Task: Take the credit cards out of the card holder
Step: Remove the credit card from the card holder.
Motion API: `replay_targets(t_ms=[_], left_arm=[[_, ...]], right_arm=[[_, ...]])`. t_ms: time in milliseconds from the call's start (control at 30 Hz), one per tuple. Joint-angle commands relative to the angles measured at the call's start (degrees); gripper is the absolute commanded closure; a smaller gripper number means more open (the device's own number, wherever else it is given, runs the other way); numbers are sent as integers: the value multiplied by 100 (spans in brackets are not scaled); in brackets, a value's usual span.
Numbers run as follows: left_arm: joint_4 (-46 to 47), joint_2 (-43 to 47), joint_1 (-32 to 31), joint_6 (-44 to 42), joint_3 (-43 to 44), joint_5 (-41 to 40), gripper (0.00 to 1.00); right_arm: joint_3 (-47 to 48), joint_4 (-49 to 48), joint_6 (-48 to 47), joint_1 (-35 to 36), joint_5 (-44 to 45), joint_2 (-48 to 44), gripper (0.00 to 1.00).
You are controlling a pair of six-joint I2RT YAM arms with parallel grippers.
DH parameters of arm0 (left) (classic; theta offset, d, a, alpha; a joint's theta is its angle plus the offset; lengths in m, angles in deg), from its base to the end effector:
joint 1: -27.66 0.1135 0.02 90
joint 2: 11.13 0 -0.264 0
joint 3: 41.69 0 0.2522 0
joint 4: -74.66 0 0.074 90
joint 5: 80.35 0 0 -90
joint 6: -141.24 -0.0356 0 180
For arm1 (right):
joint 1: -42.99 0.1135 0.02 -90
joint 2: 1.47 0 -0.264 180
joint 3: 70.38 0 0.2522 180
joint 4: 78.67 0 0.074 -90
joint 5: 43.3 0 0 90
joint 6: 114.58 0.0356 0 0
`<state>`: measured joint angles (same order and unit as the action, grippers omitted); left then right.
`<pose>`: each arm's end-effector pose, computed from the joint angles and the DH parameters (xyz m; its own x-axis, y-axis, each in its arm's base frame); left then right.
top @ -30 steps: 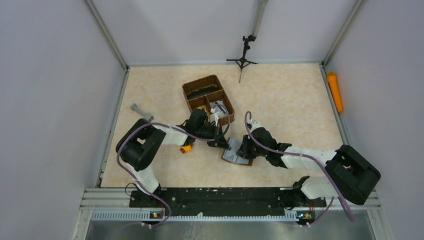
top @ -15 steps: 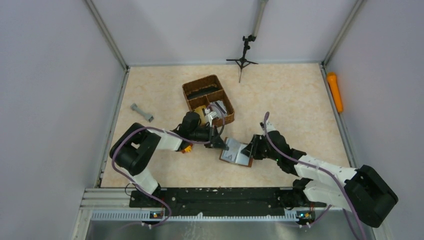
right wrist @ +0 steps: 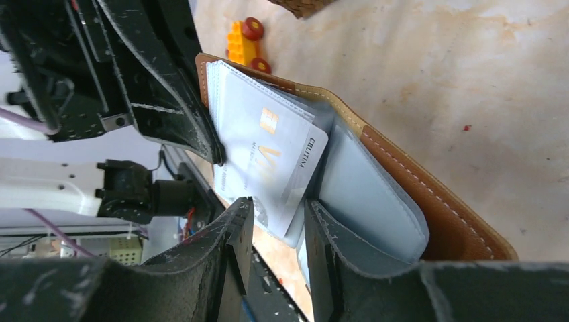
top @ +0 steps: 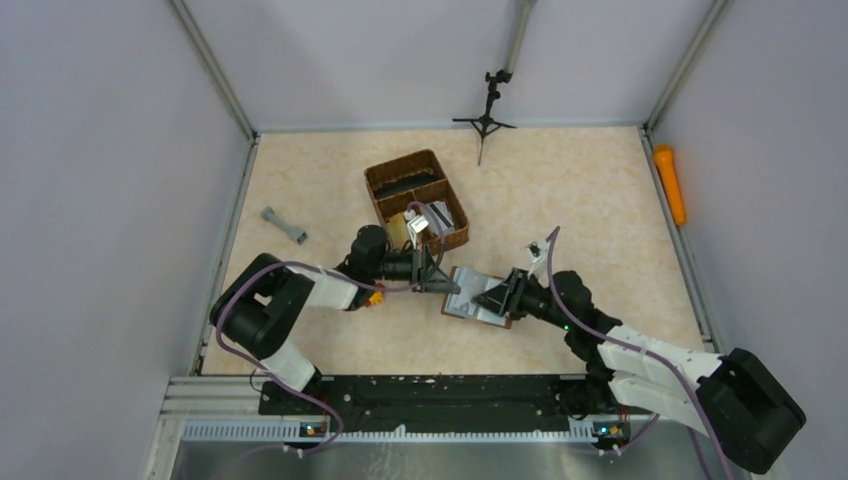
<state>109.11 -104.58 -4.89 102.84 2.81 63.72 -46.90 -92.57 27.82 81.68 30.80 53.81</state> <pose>0.2318 -0.1821 0.1631 -0.8964 0.0266 -0.4425 0.4412 0.1508 -0.8847 0.1398 0.1245 0.1643 -0.7839 0.3484 -0.5139 -0.3009 0.5108 0.8053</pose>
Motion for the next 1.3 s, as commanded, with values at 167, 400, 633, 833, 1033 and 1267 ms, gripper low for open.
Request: replay_targets(t_ms=[167,400,633,833,1033,1267], left_arm=[[2175,246,7,988,-205,581,100],[2227,211,8,1011,-200,592,100],[2053,228,-5,905,-171,583,100],[2079,187,-45,916,-140,612,100],[1491,351,-245,459,-29,559,100],[965,411,-295,169,57,510,100]], right_arm=[[-286,-846,288,-53,-114,-869,64],[-477,-1226,439,-66,-177,-1365,81],[-581,-1646,527,-64,-302,-1479,90],[-486,-1557,512,-64,-325,-1439,100],[-414,-1634,491,-63,-440,-1246,88],[-448,-1938,540,-64,-573,-1171,86]])
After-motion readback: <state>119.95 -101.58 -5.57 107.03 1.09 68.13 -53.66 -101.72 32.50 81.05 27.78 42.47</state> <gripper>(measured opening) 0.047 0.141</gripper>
